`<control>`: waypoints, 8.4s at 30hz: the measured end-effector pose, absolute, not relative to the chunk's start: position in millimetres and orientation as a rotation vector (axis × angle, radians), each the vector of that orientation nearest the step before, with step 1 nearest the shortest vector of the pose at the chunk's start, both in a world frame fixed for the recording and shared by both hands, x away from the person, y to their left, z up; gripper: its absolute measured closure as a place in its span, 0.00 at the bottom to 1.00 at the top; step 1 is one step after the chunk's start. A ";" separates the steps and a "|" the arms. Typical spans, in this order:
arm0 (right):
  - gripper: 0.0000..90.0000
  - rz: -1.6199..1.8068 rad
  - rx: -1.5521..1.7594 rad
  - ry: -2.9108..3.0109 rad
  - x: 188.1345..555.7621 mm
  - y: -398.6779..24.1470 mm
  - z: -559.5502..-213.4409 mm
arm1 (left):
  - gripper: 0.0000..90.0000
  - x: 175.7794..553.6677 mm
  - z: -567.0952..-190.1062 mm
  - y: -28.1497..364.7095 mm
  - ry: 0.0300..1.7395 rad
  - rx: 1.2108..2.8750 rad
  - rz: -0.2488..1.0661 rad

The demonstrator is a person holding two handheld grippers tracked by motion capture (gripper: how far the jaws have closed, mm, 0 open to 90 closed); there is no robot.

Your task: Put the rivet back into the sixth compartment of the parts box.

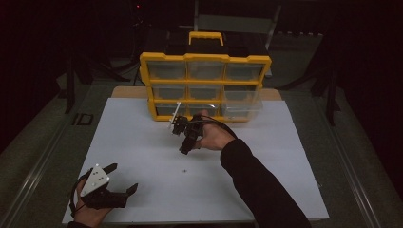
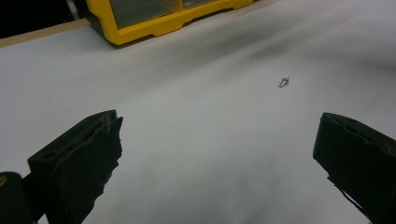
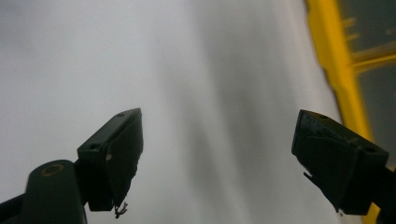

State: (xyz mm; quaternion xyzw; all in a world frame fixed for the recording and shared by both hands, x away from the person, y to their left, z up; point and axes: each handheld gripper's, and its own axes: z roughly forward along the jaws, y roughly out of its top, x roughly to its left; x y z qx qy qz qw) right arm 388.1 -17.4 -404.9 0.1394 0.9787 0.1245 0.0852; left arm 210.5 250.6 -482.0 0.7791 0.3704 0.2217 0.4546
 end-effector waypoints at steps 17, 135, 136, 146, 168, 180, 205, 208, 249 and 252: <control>0.18 0.267 0.335 3.041 365.7 -4.6 -466.3 | 0.02 210.5 -482.0 250.3 0.911 1.925 0.547; 0.92 0.446 0.909 2.637 452.9 -143.8 -290.6 | 0.02 210.9 -482.5 250.8 0.918 1.923 0.544; 0.92 0.421 0.918 2.632 453.7 -146.8 -291.1 | 0.02 211.0 -482.6 250.7 0.918 1.922 0.545; 0.91 0.325 1.048 2.581 459.2 -171.8 -294.8 | 0.02 211.0 -482.6 250.4 0.918 1.923 0.545; 0.14 0.465 0.918 2.539 448.5 -149.2 -295.2 | 0.02 211.0 -482.7 250.7 0.918 1.920 0.544; 0.15 0.599 0.795 2.607 441.1 -119.8 -302.4 | 0.02 211.8 -482.9 250.0 0.919 1.917 0.542; 0.16 0.685 0.523 2.731 392.1 -77.6 -345.2 | 0.02 212.1 -482.5 250.1 0.919 1.910 0.549; 0.16 0.700 0.519 2.731 385.6 -79.5 -355.0 | 0.02 212.1 -482.0 251.1 0.921 1.908 0.552; 0.15 1.120 0.789 2.471 296.7 -186.2 -440.3 | 0.02 211.5 -480.2 253.7 0.940 1.882 0.569; 0.15 1.122 0.817 2.445 292.0 -198.0 -441.2 | 0.02 211.6 -480.2 254.6 0.944 1.878 0.572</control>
